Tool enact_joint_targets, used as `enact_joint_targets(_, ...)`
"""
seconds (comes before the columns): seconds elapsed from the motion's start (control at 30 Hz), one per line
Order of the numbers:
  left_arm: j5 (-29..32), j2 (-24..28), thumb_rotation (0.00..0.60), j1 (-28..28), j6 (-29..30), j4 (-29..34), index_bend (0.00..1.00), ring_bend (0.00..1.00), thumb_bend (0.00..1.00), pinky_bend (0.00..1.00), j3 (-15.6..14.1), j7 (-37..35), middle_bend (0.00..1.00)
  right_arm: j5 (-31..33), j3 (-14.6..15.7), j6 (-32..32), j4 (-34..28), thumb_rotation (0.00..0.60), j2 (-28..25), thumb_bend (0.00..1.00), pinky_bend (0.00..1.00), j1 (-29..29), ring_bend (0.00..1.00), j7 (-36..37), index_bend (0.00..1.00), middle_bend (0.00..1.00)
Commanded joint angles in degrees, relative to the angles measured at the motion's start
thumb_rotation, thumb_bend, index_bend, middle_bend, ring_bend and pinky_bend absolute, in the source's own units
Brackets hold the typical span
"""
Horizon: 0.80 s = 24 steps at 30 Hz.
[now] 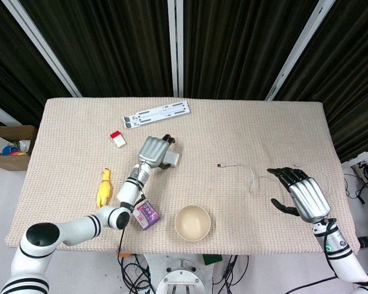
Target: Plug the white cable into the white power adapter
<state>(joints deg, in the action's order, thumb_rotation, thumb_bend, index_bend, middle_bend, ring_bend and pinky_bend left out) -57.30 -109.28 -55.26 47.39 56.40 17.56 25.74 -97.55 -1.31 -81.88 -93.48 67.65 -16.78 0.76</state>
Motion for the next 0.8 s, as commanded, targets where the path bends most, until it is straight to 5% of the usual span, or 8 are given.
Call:
enact_joint_targets(0.03, 0.33, 1.27, 0.563, 0.68, -0.29, 1.74, 0.29, 0.71, 0.11, 0.97, -0.56, -0.17, 0.24, -0.02, 0.08, 0.06, 0.10, 0.600, 0.10, 0.22, 0.38, 0.05, 0.26, 0.00, 0.26, 0.31)
enact_joint_targets(0.8, 6.31, 1.97, 0.556, -1.92, -8.49, 0.50, 0.34, 0.70, 0.23, 0.96, 0.43, -5.96, 0.26, 1.14, 0.03, 0.27, 1.14, 0.600, 0.58, 0.21, 0.40, 0.69, 0.27, 0.64, 0.26, 0.30)
